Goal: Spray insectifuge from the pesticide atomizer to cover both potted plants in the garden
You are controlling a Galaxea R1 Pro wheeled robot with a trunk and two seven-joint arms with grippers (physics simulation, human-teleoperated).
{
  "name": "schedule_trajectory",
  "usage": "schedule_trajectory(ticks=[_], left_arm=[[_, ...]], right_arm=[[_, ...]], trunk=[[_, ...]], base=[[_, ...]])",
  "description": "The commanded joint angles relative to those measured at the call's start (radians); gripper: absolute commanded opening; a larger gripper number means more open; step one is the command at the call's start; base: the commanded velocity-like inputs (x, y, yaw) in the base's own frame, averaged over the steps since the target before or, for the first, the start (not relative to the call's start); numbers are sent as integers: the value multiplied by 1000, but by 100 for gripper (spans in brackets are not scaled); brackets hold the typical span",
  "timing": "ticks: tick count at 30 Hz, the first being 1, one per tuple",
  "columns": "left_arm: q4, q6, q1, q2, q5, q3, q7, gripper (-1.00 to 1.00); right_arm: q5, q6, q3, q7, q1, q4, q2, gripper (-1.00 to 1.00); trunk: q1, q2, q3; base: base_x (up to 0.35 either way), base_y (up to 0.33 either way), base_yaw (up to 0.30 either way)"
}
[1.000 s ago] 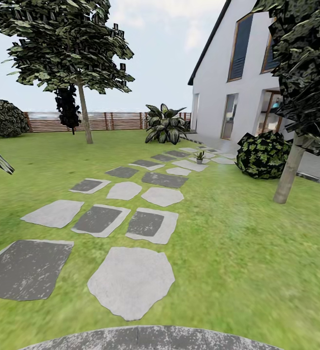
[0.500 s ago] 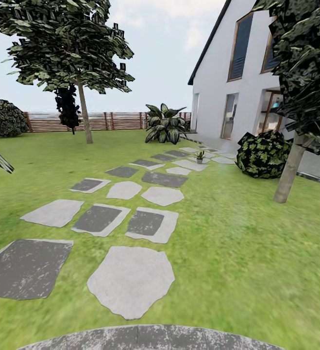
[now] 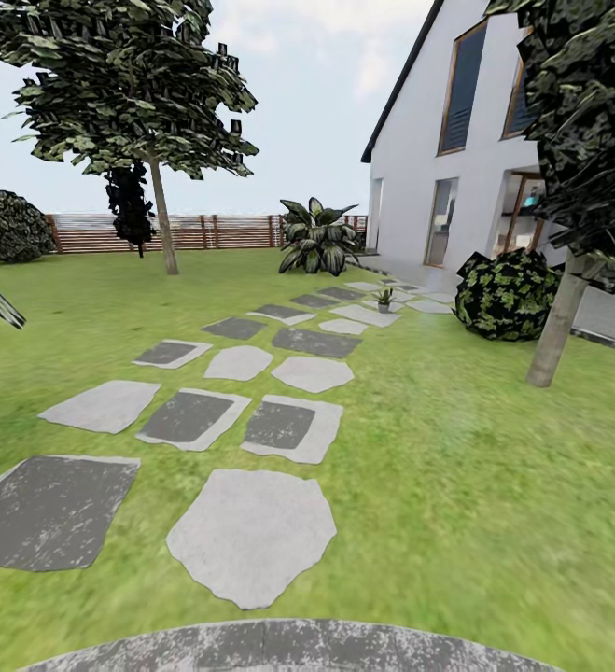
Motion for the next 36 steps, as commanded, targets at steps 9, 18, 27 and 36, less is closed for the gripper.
schedule_trajectory(ticks=[9,18,27,36], left_arm=[[1,-3,-1,0,1,3,-1,100],[1,-3,-1,1,1,4,-1,100],[1,-3,-1,1,1,4,-1,100],[1,-3,-1,1,1,4,0,100]], right_arm=[[0,-3,-1,0,-1,3,1,100],[0,-3,-1,0,-1,3,1,100],[0,-3,-1,0,-1,3,1,100],[0,-3,0,0,-1,3,1,100]], trunk=[[35,-64,-37],[69,-127,-78],[104,-190,-119],[138,-253,-162]], base=[[0,0,-44],[0,0,-175],[0,0,-123],[0,0,-9]])
